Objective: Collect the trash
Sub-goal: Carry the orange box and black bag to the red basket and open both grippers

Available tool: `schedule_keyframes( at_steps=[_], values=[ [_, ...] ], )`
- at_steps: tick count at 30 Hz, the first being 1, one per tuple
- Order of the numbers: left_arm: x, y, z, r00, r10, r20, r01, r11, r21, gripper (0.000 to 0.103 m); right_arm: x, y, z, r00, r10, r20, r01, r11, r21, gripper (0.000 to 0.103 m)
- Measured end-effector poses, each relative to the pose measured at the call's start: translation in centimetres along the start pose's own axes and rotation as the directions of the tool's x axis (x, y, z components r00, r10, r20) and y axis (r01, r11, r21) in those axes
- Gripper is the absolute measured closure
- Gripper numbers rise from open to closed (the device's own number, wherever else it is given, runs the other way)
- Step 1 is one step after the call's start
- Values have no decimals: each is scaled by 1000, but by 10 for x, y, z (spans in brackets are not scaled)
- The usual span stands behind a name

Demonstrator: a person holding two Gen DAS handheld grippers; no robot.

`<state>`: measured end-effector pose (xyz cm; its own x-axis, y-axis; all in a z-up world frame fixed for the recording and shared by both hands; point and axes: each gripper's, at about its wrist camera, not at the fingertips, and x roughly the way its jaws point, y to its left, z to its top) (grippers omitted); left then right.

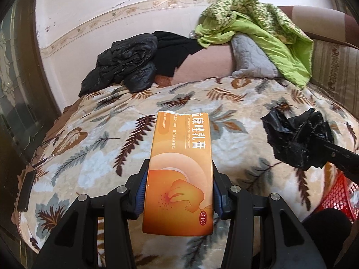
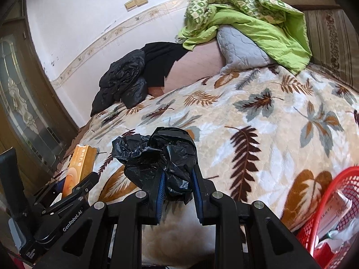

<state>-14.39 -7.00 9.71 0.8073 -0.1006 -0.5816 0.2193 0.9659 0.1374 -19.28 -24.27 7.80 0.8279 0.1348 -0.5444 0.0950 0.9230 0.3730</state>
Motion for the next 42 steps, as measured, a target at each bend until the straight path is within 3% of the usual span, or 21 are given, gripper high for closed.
schedule_keyframes(
  at_steps=[20,29,36,42],
  values=[
    [-28,-87,14,981,-191,18,186,971,148,57,-94,-84,-2,985,-153,81,139,979,151,79],
    [-37,-123,23,958,-285,15,277,939,204,57,-134,-137,-19,958,-280,64,258,935,243,79],
    [-42,-154,25,941,-338,-5,329,910,252,57,-154,-162,-30,941,-336,50,308,906,291,79],
    [-47,-186,28,909,-414,-54,411,865,288,57,-166,-177,-35,930,-364,48,330,887,324,79]
  ],
)
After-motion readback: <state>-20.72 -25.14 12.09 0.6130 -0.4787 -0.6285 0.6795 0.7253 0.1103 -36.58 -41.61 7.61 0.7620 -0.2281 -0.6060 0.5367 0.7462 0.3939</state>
